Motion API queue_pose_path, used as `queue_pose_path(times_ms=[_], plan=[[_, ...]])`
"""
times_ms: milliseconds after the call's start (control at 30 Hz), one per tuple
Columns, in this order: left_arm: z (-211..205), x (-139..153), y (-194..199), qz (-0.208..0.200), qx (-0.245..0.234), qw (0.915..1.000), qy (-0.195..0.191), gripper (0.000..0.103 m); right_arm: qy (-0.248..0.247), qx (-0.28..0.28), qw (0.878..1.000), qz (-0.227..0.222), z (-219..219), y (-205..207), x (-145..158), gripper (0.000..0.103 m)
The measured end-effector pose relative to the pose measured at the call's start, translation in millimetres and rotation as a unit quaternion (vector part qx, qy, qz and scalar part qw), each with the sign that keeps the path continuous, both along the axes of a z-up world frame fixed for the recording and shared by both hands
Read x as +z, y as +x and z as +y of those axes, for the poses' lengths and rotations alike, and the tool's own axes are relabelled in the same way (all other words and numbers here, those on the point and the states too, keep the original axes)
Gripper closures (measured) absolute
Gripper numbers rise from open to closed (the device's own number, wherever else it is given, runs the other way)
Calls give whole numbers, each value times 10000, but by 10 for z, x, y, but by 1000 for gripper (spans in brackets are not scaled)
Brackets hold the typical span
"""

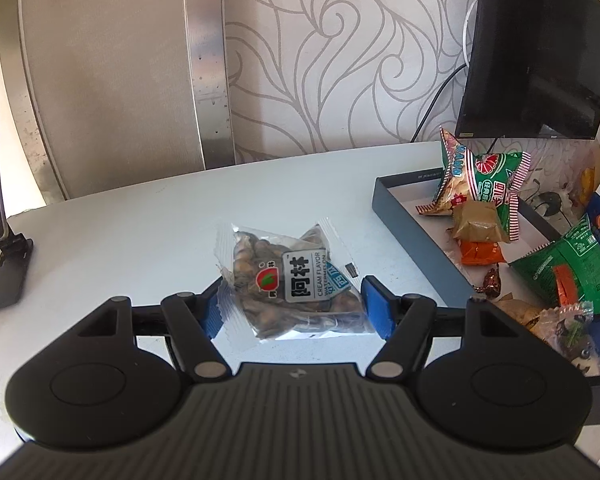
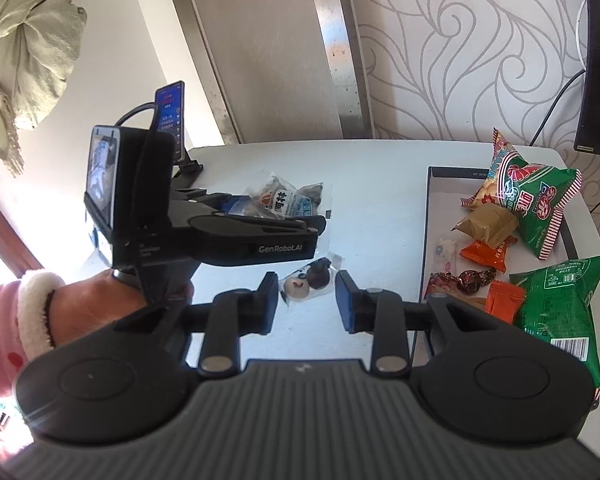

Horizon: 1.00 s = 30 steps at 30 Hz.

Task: Organize snacks
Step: 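Carry the seed bag and the wrapped candy over the dark box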

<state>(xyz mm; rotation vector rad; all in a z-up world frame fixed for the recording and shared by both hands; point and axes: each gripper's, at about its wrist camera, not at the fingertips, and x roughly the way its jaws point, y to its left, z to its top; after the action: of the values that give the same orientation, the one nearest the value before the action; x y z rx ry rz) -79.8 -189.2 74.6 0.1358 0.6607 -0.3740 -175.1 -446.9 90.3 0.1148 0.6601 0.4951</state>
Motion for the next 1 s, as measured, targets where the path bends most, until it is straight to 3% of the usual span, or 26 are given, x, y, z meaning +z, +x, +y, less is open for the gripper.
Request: queue_pose_path(times_ms=[600, 1000], plan=[[-410, 80, 68, -56, -274, 9996, 16, 30, 64, -155, 9998, -47, -251, 8, 29, 69], [-892, 116, 139, -95, -623, 9980, -72, 30, 48, -468, 9989, -77, -563, 51, 46, 69]])
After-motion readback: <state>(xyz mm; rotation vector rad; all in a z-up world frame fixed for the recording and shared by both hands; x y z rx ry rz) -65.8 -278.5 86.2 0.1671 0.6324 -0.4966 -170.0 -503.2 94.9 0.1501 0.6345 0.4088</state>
